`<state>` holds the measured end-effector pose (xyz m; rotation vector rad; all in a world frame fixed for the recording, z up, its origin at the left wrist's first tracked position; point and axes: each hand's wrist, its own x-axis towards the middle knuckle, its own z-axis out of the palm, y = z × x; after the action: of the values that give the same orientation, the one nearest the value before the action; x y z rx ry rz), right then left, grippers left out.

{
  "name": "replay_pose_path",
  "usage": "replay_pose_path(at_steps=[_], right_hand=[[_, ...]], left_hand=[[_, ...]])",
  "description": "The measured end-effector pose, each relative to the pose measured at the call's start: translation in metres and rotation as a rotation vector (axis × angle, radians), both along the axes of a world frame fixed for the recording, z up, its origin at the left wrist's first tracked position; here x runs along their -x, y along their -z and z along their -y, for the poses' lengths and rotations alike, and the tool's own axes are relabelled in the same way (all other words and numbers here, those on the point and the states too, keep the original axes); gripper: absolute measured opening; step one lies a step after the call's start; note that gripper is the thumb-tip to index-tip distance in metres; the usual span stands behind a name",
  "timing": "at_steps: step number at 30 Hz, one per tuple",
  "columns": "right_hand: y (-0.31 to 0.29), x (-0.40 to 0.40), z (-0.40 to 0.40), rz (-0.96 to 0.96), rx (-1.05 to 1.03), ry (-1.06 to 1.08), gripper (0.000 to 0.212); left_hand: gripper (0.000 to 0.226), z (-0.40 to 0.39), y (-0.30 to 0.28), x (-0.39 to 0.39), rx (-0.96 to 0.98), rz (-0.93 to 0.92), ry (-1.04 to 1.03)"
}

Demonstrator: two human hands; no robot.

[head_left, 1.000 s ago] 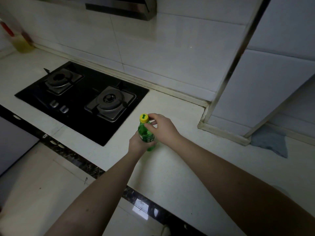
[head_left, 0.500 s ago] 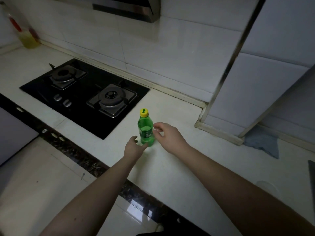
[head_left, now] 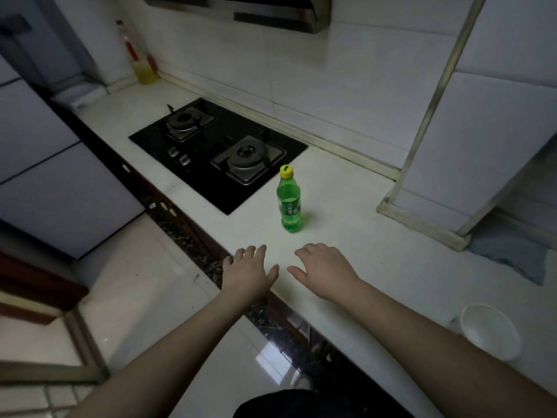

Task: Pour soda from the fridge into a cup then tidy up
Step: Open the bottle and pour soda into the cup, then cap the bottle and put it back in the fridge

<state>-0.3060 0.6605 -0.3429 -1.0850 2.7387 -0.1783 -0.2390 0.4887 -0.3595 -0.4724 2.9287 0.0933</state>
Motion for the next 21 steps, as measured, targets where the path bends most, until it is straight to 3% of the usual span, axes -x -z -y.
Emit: replay_pose_path(at_steps=[10,15,21], right_hand=[[0.016,-0.05,-0.01,-0.096,0.017,-0.132,0.058],[0.01,-0.071,0.012,-0.137,0.056,-0.196,0.056],[-0.006,-0.093,0.067,-0.178,0.124,-0.273,0.049]], left_hand=[[0.055,-0.023,-0.022,-0.084,0.03,-0.044,-0.096],[0.075,-0.013,-0.029,-0.115,0.042,-0.13,-0.149],[0.082,0.037,-0.037,-0.152,0.058,-0.095,-0.235]])
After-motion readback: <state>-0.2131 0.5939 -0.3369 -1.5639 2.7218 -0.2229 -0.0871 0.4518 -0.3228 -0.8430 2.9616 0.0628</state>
